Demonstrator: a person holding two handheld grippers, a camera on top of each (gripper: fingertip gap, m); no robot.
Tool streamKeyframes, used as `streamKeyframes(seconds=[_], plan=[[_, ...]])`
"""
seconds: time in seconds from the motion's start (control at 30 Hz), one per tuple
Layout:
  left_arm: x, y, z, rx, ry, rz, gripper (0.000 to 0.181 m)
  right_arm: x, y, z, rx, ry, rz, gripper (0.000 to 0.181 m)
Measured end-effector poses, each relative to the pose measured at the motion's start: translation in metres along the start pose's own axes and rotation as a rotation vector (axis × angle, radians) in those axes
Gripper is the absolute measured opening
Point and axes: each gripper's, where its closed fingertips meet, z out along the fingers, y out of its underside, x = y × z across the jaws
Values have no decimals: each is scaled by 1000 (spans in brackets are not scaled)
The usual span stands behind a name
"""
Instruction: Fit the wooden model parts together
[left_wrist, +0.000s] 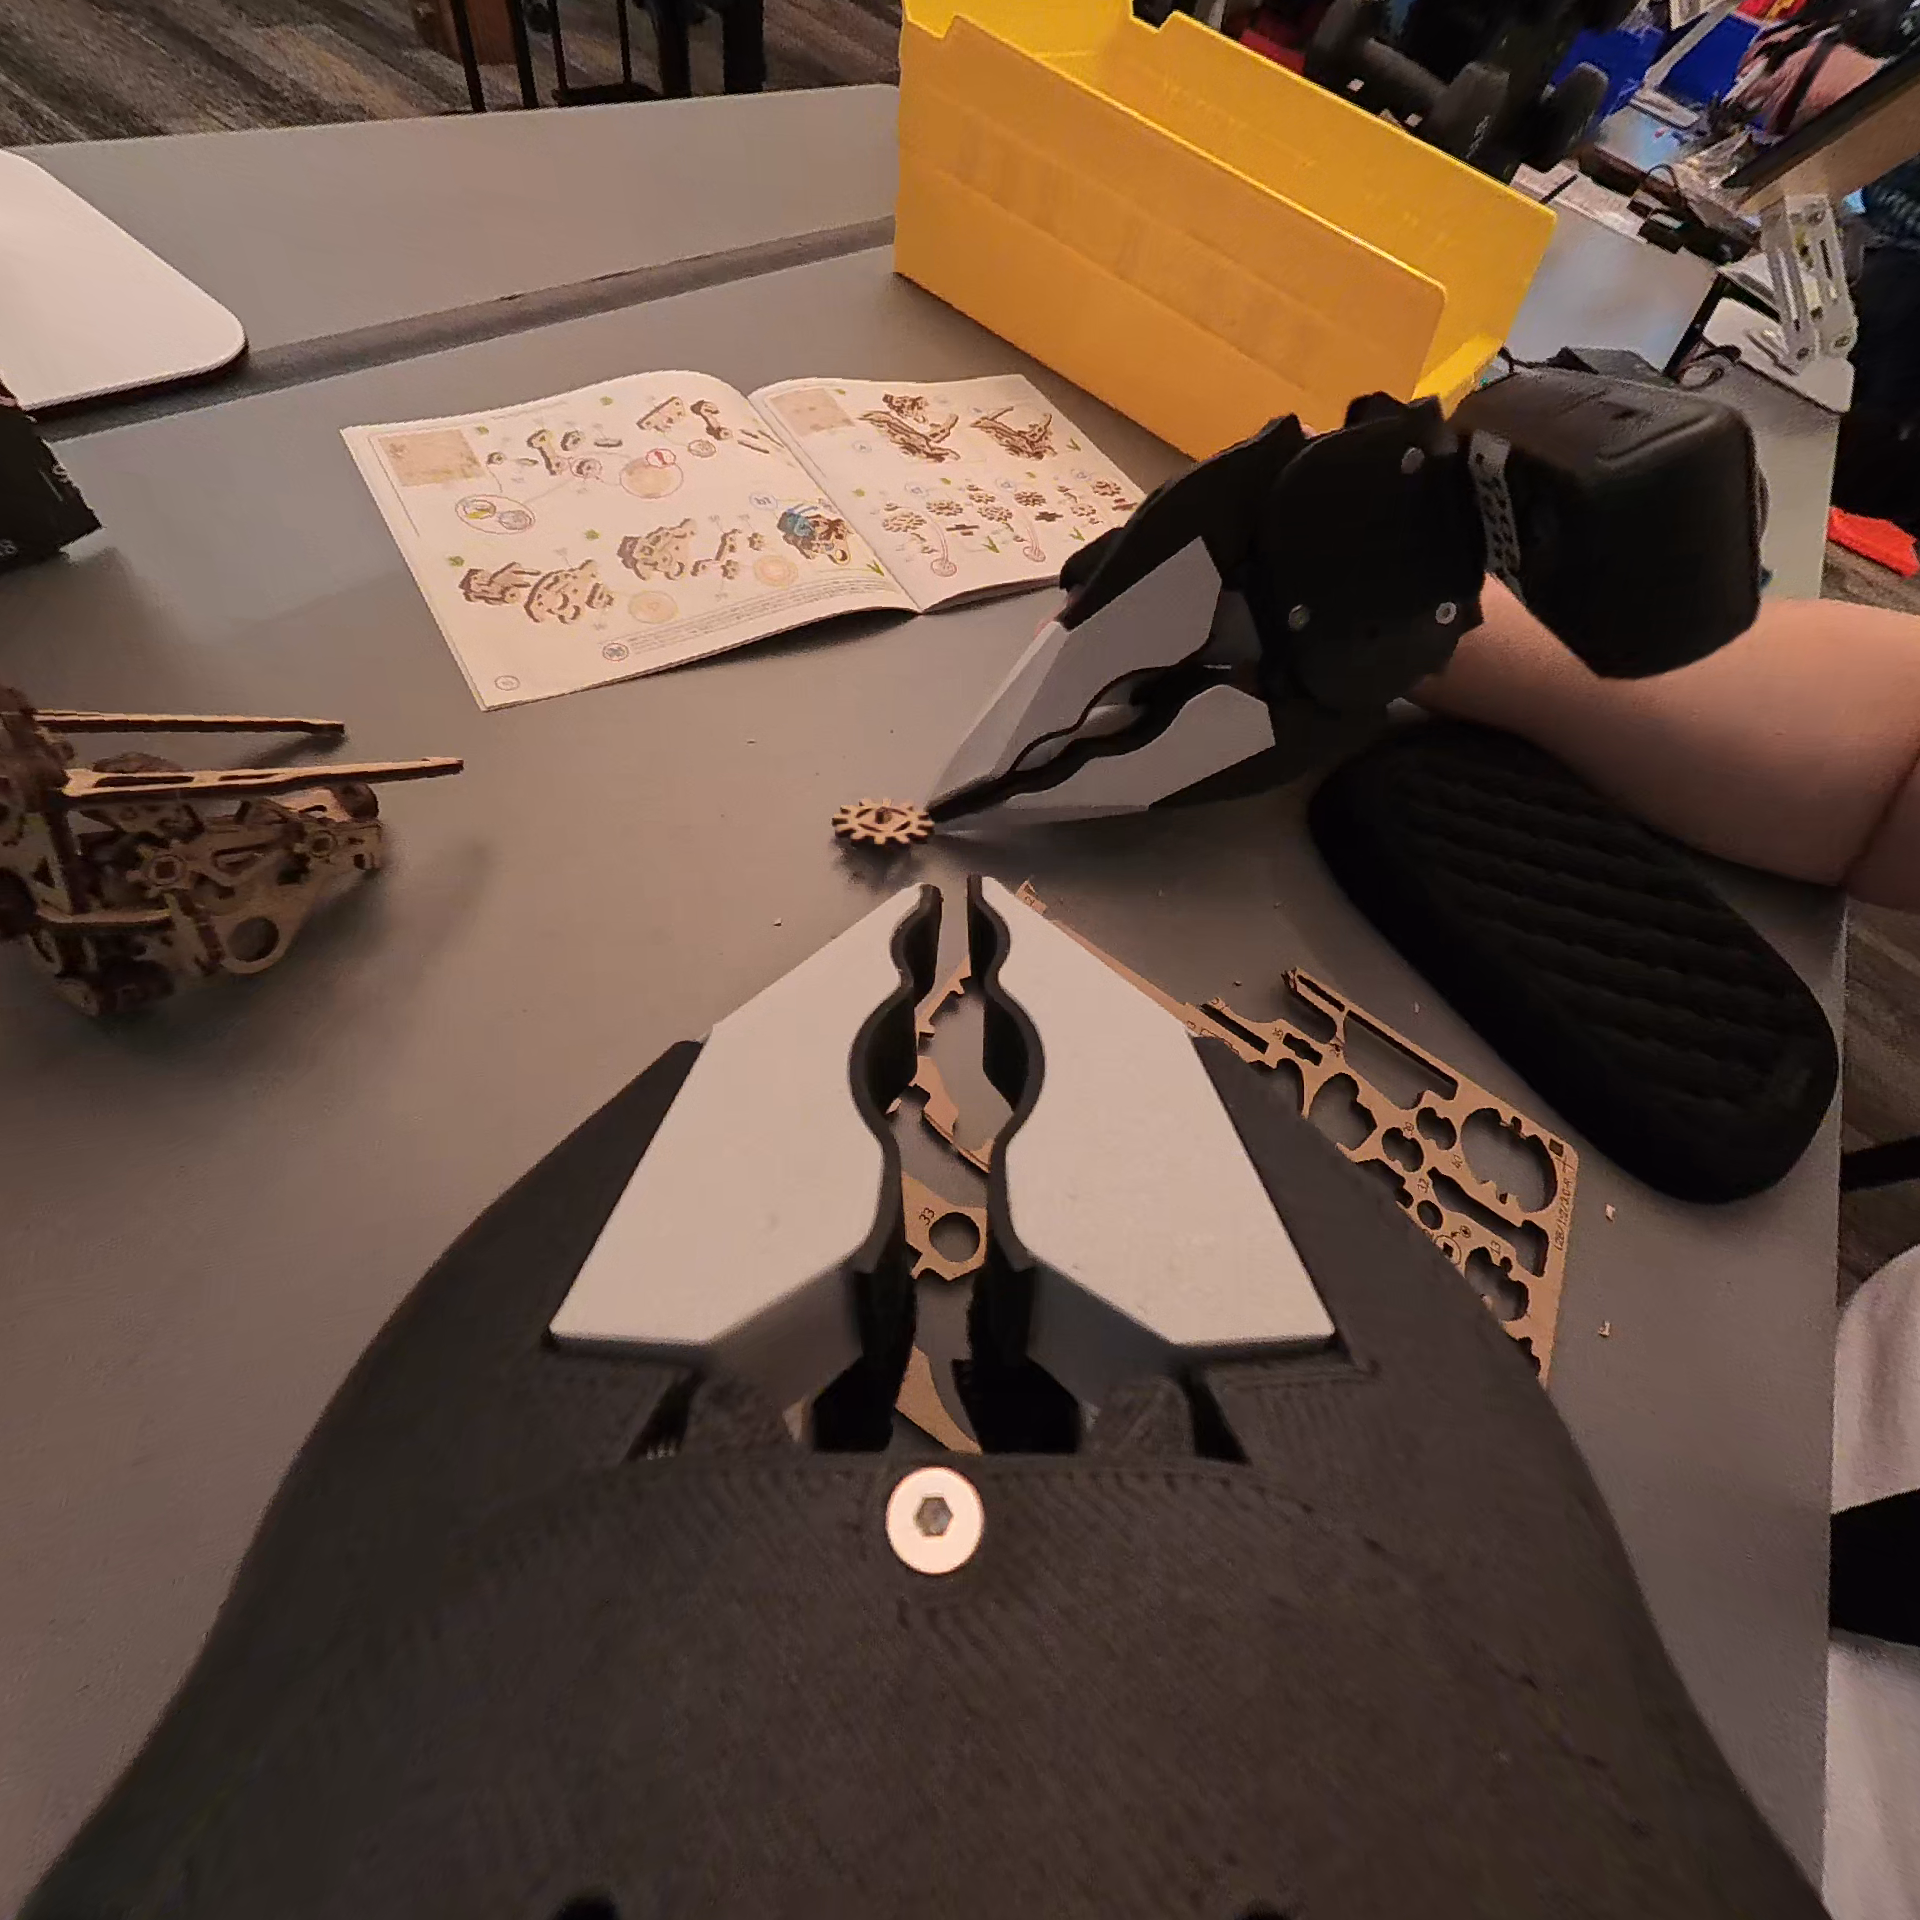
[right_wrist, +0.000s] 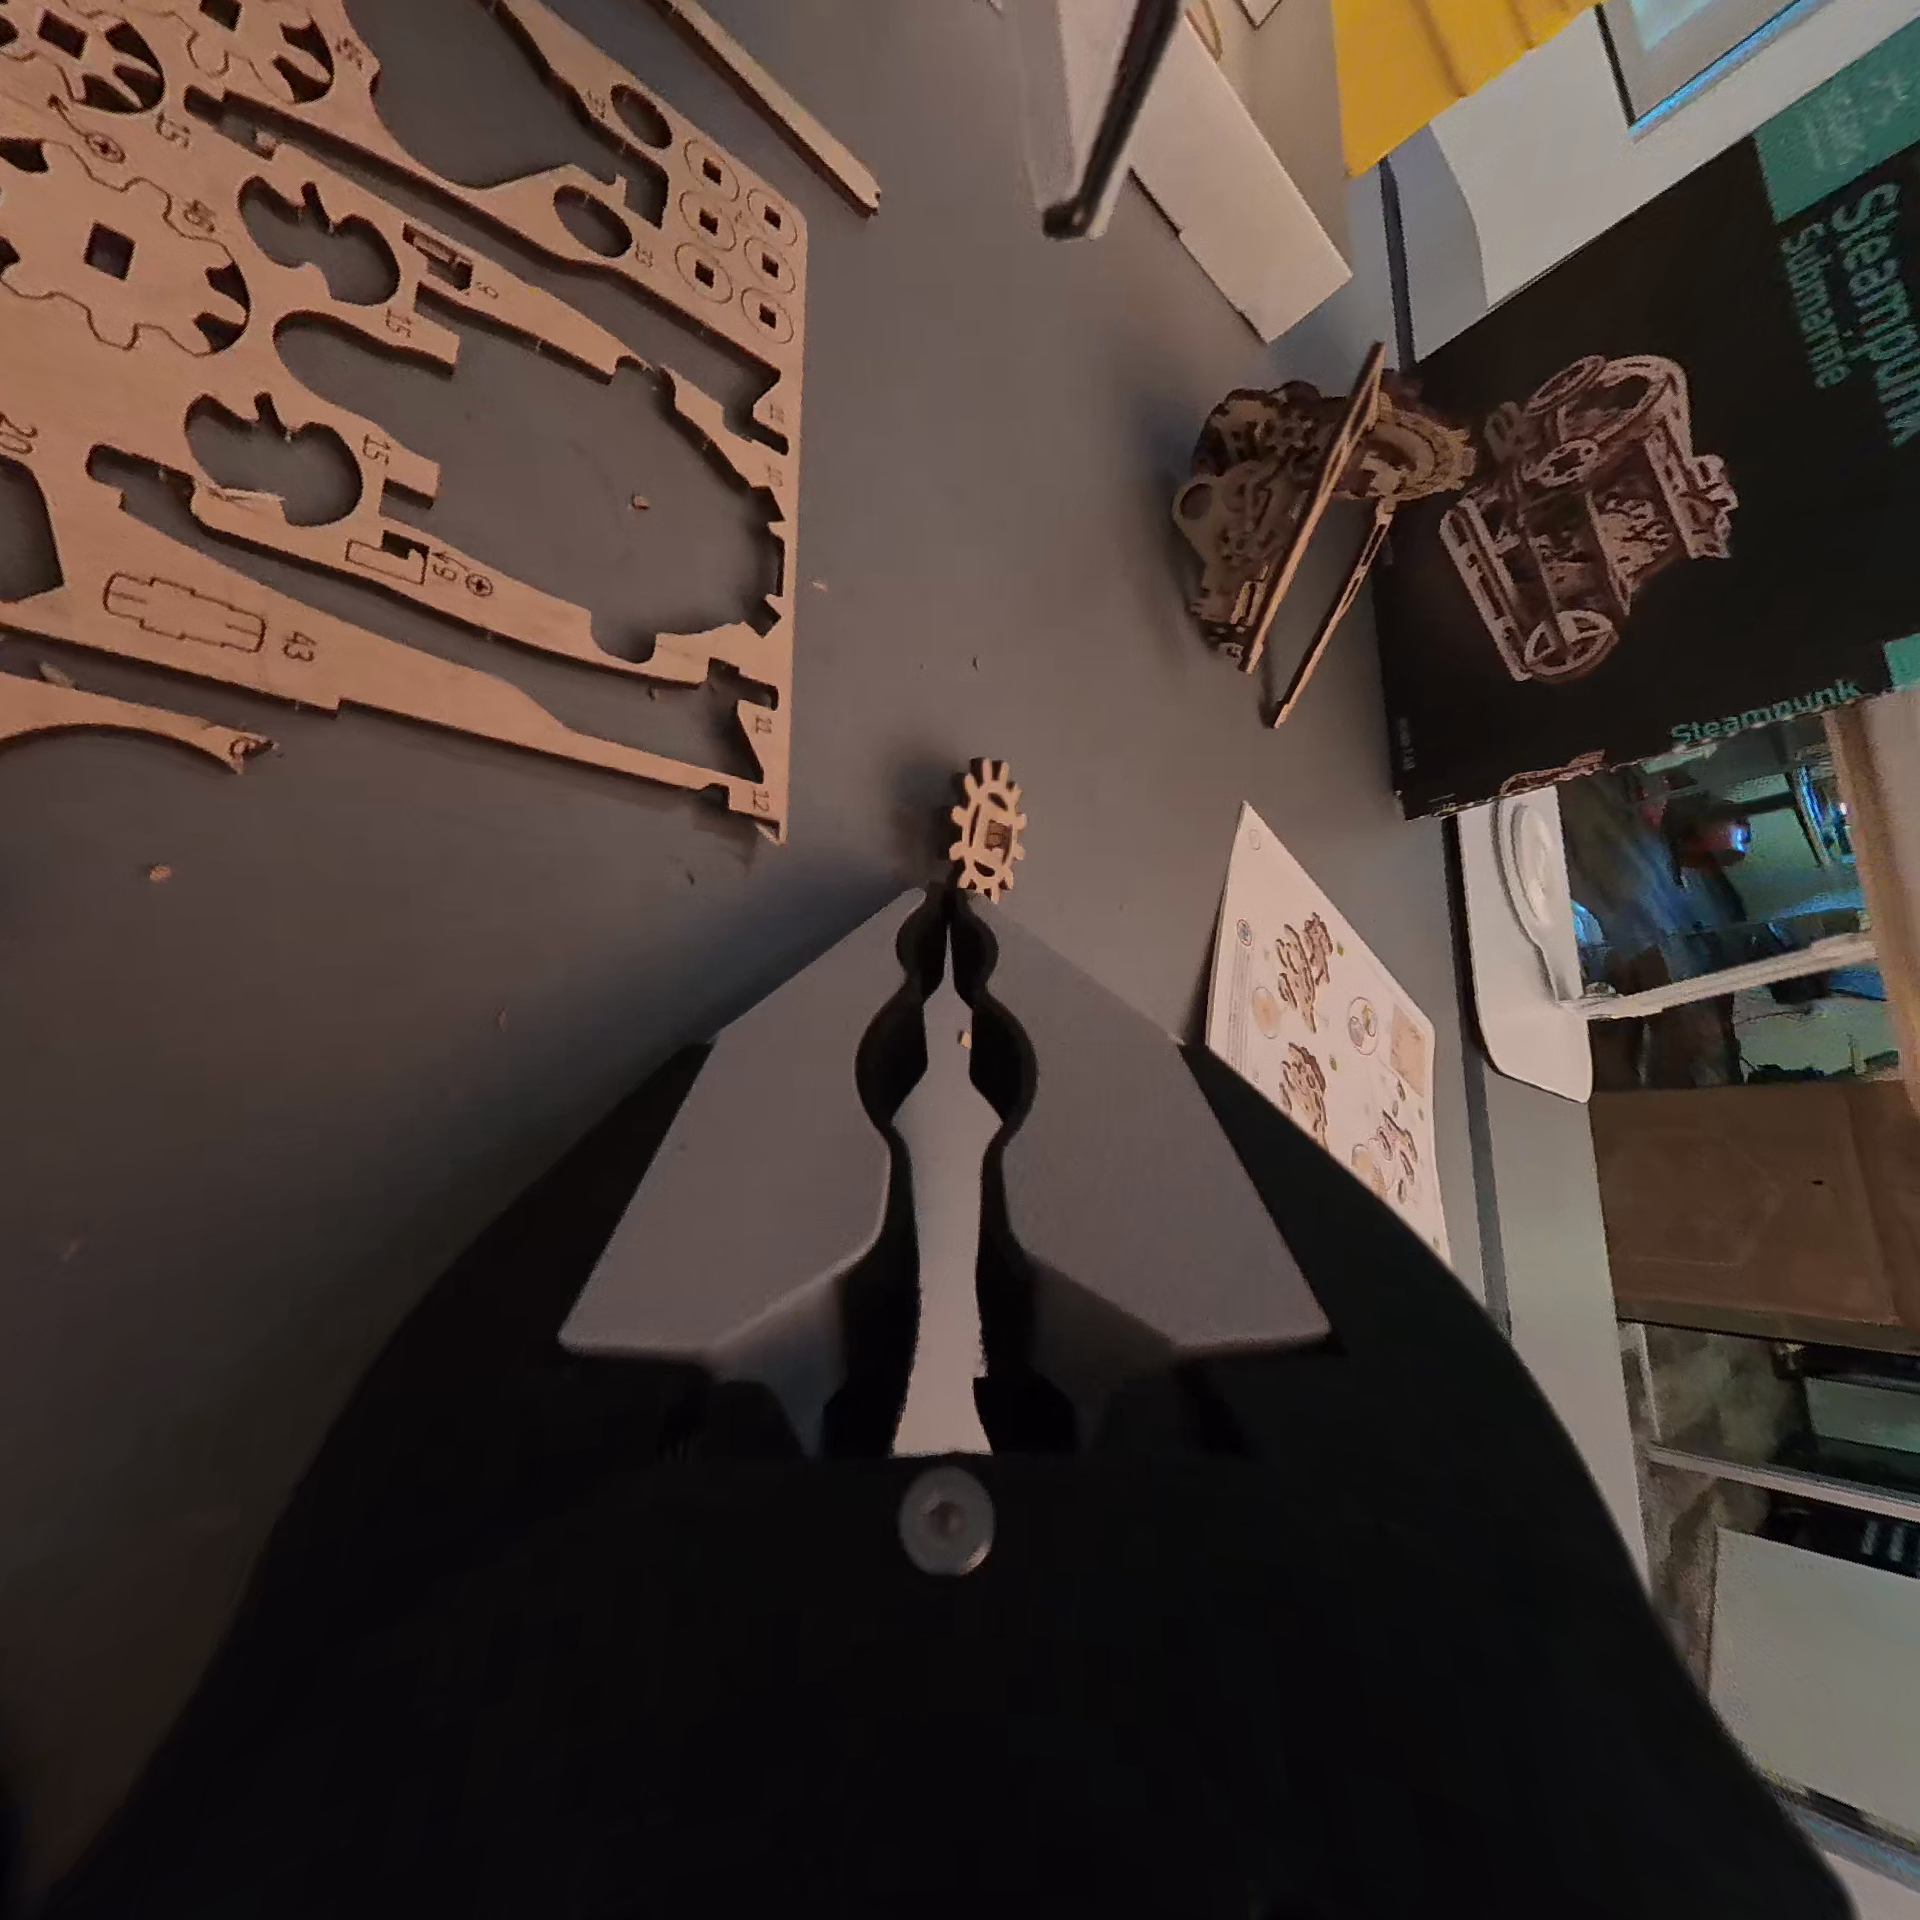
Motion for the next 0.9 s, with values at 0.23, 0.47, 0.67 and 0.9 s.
streamKeyframes(seconds=[0.23, 0.47, 0.67, 0.9], plan=[[1, -2, -1, 4, -9, 21, 3, 0, -6, -1, 21, 7, -10, 0], [1, -3, -3, 11, -2, 9, 3, 5, -2, -5, 41, 44, 53, 5], [4, -6, -5, 19, 7, 4, 3, 15, -3, -8, 87, 41, 233, 16], [3, -4, -5, 6, -2, 13, 3, 9, -9, -3, 89, 14, 206, 20]])
